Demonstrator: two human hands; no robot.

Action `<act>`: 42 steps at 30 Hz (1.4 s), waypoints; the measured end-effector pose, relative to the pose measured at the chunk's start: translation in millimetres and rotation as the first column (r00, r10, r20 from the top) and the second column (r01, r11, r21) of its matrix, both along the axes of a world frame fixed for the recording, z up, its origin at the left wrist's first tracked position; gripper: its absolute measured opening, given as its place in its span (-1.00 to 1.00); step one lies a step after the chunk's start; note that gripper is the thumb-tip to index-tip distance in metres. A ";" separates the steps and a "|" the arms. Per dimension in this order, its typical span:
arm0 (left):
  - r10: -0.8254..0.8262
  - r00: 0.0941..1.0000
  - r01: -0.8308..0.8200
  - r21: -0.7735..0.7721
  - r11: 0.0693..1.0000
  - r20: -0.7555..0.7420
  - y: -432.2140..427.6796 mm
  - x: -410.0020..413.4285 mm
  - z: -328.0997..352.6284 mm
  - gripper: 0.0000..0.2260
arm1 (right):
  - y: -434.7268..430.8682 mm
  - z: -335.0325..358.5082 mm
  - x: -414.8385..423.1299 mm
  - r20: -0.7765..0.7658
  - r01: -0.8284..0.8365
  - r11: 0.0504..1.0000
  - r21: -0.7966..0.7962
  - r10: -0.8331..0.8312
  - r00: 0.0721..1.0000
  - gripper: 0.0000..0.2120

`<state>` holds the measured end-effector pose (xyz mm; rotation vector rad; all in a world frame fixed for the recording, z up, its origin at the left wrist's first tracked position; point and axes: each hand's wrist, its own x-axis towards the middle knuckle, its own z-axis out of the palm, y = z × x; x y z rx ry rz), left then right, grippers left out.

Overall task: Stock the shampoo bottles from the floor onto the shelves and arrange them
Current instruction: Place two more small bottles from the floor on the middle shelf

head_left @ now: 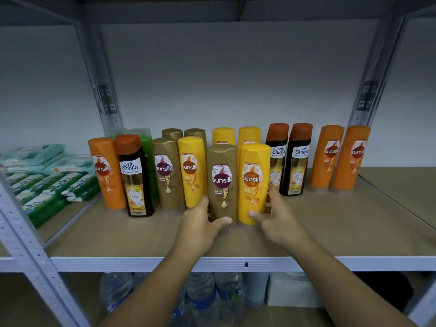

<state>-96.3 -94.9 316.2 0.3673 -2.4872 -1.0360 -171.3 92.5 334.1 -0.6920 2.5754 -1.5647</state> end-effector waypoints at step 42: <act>-0.018 0.984 0.082 -0.360 0.930 0.178 19.7 10.9 -22.2 -0.72 | 13.3 -34.9 14.6 -0.281 0.098 0.798 0.595 0.093 0.955 -0.53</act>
